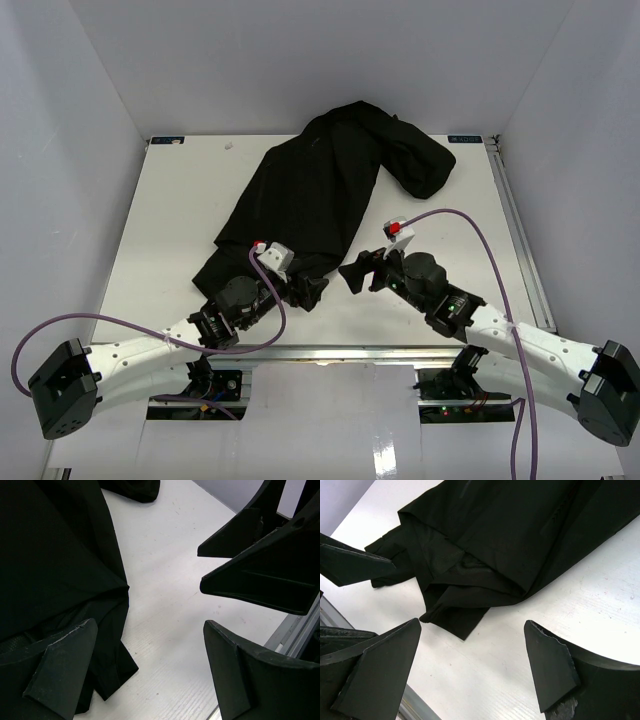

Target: Zip up the jacket

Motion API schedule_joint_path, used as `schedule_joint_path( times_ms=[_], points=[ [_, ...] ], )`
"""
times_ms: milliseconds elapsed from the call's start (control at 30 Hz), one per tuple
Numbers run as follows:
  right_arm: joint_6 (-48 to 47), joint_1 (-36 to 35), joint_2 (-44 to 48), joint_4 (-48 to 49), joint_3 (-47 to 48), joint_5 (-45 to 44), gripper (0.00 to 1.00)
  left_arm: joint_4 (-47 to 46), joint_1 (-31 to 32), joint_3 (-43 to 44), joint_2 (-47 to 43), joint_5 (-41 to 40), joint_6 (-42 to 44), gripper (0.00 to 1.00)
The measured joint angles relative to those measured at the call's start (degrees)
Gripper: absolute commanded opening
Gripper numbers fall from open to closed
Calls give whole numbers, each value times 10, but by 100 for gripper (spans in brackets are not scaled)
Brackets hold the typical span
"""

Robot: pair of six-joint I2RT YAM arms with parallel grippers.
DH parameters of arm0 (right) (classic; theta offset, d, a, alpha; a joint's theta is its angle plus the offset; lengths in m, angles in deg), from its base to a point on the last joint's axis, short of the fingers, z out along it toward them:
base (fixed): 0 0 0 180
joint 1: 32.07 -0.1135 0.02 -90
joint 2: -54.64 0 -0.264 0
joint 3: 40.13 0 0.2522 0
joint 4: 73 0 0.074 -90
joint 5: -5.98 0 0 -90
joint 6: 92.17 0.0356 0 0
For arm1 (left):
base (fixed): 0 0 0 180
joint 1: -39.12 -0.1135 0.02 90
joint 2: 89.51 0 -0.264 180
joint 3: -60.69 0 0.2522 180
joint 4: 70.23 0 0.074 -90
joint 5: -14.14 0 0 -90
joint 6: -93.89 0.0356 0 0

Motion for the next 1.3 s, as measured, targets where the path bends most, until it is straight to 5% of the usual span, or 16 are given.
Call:
schedule_joint_path(
  times_ms=[400,567,733,1300],
  points=[
    [-1,0,-31,-71,84,-99,91,1,0,0,-16,-17,-2,98],
    [26,0,-91,-78,129,-109,100,17,0,-5,-48,-80,-16,98],
    [64,0,-179,-89,180,-105,83,32,0,-27,-110,-138,-28,98],
    [66,10,-488,-98,373,-141,75,56,0,-29,-99,-192,-42,98]
  ],
)
